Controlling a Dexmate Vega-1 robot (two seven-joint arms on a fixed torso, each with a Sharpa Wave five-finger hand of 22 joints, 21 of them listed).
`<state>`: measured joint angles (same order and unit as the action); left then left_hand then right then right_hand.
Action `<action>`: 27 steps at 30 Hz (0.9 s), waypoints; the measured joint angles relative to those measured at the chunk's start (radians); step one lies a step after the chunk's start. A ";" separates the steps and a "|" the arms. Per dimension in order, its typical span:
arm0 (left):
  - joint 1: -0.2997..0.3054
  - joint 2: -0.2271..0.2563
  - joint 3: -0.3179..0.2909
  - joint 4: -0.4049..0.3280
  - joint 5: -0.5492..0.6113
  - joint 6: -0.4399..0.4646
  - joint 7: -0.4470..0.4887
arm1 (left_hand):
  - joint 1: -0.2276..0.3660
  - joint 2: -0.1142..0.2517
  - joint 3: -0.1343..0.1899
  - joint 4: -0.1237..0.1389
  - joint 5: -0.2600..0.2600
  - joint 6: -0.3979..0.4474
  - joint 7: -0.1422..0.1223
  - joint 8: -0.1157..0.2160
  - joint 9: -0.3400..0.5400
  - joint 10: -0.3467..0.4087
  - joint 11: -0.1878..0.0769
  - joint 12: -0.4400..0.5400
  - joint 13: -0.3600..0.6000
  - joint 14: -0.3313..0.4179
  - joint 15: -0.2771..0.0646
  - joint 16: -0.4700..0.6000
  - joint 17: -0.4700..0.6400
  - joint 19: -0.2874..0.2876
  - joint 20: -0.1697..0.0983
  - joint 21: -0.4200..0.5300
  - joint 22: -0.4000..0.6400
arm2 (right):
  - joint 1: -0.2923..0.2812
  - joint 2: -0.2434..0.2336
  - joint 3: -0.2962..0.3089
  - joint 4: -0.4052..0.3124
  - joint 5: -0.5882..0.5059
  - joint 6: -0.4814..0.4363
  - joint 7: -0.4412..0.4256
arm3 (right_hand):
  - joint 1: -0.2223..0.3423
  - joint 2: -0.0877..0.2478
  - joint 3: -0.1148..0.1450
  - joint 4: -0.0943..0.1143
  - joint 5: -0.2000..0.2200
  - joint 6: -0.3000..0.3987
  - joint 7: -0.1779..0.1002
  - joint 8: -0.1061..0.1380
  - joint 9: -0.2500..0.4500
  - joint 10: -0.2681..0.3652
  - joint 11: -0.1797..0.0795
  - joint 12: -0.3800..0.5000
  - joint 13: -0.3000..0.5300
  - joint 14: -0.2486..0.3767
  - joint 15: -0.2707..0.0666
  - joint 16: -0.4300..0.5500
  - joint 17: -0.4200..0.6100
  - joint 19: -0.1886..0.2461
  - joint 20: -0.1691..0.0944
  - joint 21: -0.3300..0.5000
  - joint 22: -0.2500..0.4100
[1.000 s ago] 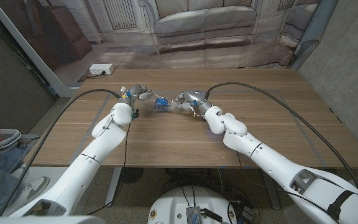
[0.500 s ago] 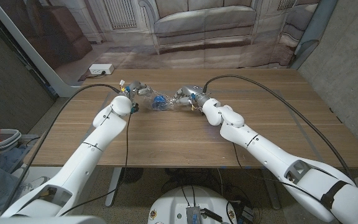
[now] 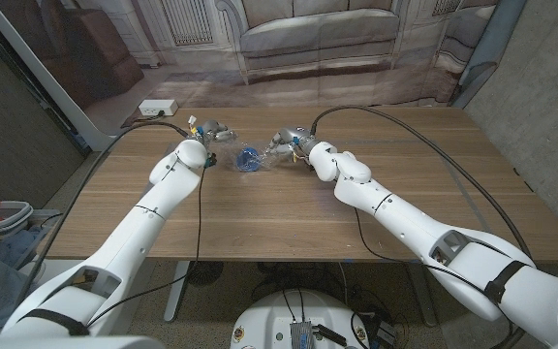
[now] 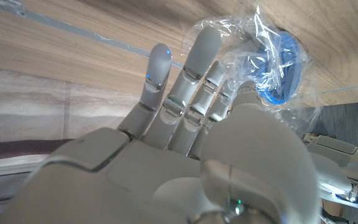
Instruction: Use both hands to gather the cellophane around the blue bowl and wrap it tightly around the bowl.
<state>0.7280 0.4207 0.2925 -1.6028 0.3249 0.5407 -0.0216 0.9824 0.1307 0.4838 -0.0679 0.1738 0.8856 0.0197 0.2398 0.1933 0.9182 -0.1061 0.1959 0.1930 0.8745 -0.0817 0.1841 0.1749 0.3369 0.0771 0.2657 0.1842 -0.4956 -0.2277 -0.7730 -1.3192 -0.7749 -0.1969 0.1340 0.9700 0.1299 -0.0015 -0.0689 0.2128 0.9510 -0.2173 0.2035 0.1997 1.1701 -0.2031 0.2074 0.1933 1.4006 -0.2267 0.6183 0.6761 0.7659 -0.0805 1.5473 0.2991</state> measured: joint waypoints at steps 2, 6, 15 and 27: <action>-0.013 -0.003 0.004 0.014 -0.002 0.007 -0.003 | 0.000 0.000 0.004 0.002 0.000 -0.001 0.001 0.000 0.000 -0.005 0.002 -0.001 0.001 -0.003 0.003 0.000 0.000 0.000 0.000 0.000 0.000 | 0.014 0.008 -0.004 0.012 0.006 -0.013 0.013 | 0.000 0.000 0.000 0.000 0.000 0.005 0.005 -0.004 0.000 0.006 0.001 0.000 0.000 0.000 0.000 0.011 0.000 0.008 -0.001 0.000 0.007; -0.037 -0.004 0.014 0.035 -0.003 0.023 -0.017 | 0.000 0.000 0.005 0.003 0.000 -0.014 0.004 -0.008 0.000 -0.020 0.013 -0.007 0.005 -0.016 0.016 0.000 0.000 -0.007 0.008 -0.010 0.000 | 0.042 0.025 -0.012 0.038 0.016 -0.034 0.036 | -0.001 -0.001 -0.006 -0.006 0.000 0.005 0.005 -0.004 0.000 0.014 -0.002 0.000 0.003 0.000 0.000 0.019 0.000 0.009 -0.002 0.000 0.018; -0.089 0.001 0.052 0.082 0.006 0.051 -0.045 | -0.013 0.000 0.012 0.010 0.000 -0.055 0.009 -0.026 0.002 -0.062 0.017 -0.011 0.005 -0.054 0.043 0.000 0.000 -0.032 0.043 -0.026 0.005 | 0.109 0.068 -0.040 0.111 0.044 -0.105 0.096 | -0.008 0.000 -0.010 -0.001 0.000 0.016 0.005 -0.004 0.003 0.031 0.001 0.000 0.004 0.000 0.000 0.048 -0.009 0.022 -0.007 -0.006 0.038; -0.111 0.014 0.103 0.112 0.068 0.048 -0.019 | -0.016 -0.003 0.020 0.002 0.000 -0.067 0.000 -0.026 0.005 -0.074 0.019 -0.011 0.005 -0.087 0.044 -0.008 0.000 -0.068 0.032 -0.034 0.005 | 0.206 0.147 -0.092 0.285 0.072 -0.148 0.113 | -0.012 0.004 -0.010 -0.001 -0.008 0.028 0.003 -0.004 0.003 0.041 0.001 0.000 0.005 0.000 0.000 0.066 -0.025 0.023 -0.005 -0.018 0.047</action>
<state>0.6168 0.4345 0.3957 -1.4909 0.3929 0.5891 -0.0411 0.9667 0.1277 0.5041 -0.0662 0.1739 0.8181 0.0194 0.2140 0.1982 0.8439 -0.0873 0.1845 0.1980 0.7871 -0.0373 0.1762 0.1748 0.2690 0.1091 0.2319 0.1887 -0.2900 -0.0811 -0.8646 -1.0340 -0.7030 -0.3446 0.2467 0.9583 0.1338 -0.0111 -0.0703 0.2051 0.9791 -0.2143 0.1993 0.2026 1.2116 -0.2023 0.2075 0.1980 1.4005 -0.2265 0.6845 0.6516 0.7892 -0.0858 1.5297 0.3461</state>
